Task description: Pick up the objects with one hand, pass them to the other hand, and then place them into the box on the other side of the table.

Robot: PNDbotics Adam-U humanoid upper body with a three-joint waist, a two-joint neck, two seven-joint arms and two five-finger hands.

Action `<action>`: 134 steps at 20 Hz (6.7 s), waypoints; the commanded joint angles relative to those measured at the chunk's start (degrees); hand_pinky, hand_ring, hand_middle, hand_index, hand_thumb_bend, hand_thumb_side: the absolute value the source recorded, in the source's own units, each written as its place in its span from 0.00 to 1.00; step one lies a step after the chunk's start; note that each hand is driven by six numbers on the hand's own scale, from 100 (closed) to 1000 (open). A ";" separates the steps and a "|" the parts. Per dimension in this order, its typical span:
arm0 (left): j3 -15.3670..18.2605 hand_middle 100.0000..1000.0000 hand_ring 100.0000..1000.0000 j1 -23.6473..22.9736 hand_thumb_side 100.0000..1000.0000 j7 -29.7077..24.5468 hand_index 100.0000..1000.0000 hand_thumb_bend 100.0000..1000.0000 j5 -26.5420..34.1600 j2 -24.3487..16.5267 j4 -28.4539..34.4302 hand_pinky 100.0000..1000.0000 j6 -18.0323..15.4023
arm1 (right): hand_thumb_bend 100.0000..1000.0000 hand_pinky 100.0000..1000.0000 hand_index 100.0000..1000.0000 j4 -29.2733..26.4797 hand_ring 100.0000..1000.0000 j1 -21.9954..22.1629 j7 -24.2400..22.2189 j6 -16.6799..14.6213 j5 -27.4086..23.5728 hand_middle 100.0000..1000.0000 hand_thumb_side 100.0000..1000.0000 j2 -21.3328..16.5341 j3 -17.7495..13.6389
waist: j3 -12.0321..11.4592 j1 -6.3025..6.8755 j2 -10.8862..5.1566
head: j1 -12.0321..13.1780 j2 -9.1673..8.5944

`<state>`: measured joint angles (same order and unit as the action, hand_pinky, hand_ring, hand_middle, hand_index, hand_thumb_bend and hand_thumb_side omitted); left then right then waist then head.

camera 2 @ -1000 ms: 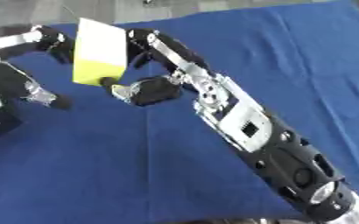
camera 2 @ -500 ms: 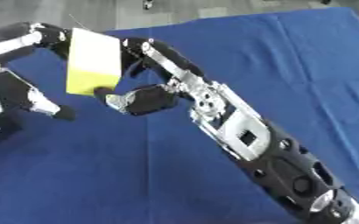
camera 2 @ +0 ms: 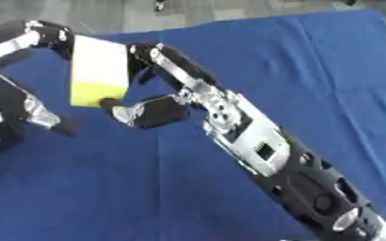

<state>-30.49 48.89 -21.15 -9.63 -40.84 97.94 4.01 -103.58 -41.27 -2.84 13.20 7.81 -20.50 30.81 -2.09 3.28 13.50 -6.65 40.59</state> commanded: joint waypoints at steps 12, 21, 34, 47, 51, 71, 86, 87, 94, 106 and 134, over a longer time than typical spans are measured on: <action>1.25 0.68 0.72 -0.71 0.55 1.87 0.81 1.00 1.07 -3.30 6.48 0.73 3.40 | 0.00 0.64 0.53 -3.65 0.67 -0.05 1.33 1.72 8.65 0.47 0.05 -1.66 1.19 | -0.05 0.24 0.14 | -0.08 -1.19; 0.27 0.67 0.71 0.35 0.55 6.20 0.81 0.97 0.15 -1.80 6.77 0.73 7.45 | 0.00 0.64 0.53 -3.97 0.67 0.07 0.20 1.22 8.94 0.47 0.05 -1.24 1.89 | -0.15 0.12 0.29 | 0.15 -1.32; -1.24 0.67 0.71 1.00 0.46 5.65 0.81 0.86 -0.68 -0.60 5.93 0.72 8.34 | 0.00 0.63 0.53 -4.24 0.67 -0.21 1.02 1.69 8.10 0.47 0.06 -0.42 2.18 | -0.04 0.14 0.26 | 0.35 -1.01; -1.54 0.67 0.71 0.68 0.30 1.99 0.80 0.77 -1.51 -0.65 5.04 0.73 7.86 | 0.00 0.60 0.51 -5.61 0.66 -0.22 1.25 2.51 5.53 0.47 0.07 -0.83 2.30 | -0.09 0.08 0.32 | 0.54 -0.82; -1.37 0.67 0.71 0.62 0.33 1.63 0.80 0.72 -1.71 -0.46 4.71 0.73 7.81 | 0.00 0.60 0.51 -6.15 0.65 -0.28 1.57 2.62 4.06 0.46 0.07 -0.96 2.30 | -0.06 0.04 0.37 | 0.46 -0.90; -0.68 0.61 0.67 -0.69 0.40 8.90 0.73 0.71 2.65 -2.03 7.93 0.69 7.88 | 0.00 0.60 0.53 -6.26 0.66 -0.13 0.52 3.02 4.99 0.47 0.06 -1.18 2.33 | -0.21 0.05 0.53 | 0.26 -0.98; -0.56 0.57 0.64 -1.48 0.31 9.54 0.70 0.59 3.49 -2.39 8.53 0.67 8.90 | 0.00 0.60 0.53 -6.51 0.66 0.07 0.89 3.21 4.41 0.47 0.07 -1.27 2.35 | -0.17 -0.06 0.61 | 0.34 -1.07; -0.55 0.57 0.64 -1.47 0.29 9.36 0.70 0.59 3.56 -2.39 8.53 0.67 8.92 | 0.00 0.60 0.53 -6.55 0.66 0.07 0.95 3.21 4.36 0.47 0.07 -1.27 2.33 | -0.17 -0.06 0.62 | 0.37 -1.06; -0.45 0.56 0.63 -1.53 0.25 8.73 0.68 0.53 3.64 -2.34 8.65 0.67 8.85 | 0.00 0.60 0.53 -6.69 0.66 0.17 1.07 3.19 4.12 0.47 0.07 -1.33 2.33 | -0.14 -0.07 0.61 | 0.38 -1.14; -0.41 0.52 0.59 -1.71 0.31 9.33 0.62 0.35 5.10 -2.63 9.16 0.64 8.67 | 0.00 0.60 0.54 -7.03 0.67 0.20 0.63 2.96 4.12 0.48 0.09 -1.61 2.27 | -0.17 -0.11 0.59 | 0.45 -1.16; 1.47 0.50 0.57 -3.61 0.35 12.37 0.59 0.29 8.62 -4.44 11.33 0.63 8.53 | 0.02 0.70 0.66 -7.25 0.77 1.38 -1.06 3.88 4.63 0.57 0.42 -3.85 1.23 | -0.10 -0.21 0.74 | 0.53 -1.31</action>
<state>-31.43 44.77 -9.42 -1.18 -42.25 108.82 12.59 -109.86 -39.75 -3.58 17.03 12.27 -22.31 33.21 -2.16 3.27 14.16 -6.20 40.04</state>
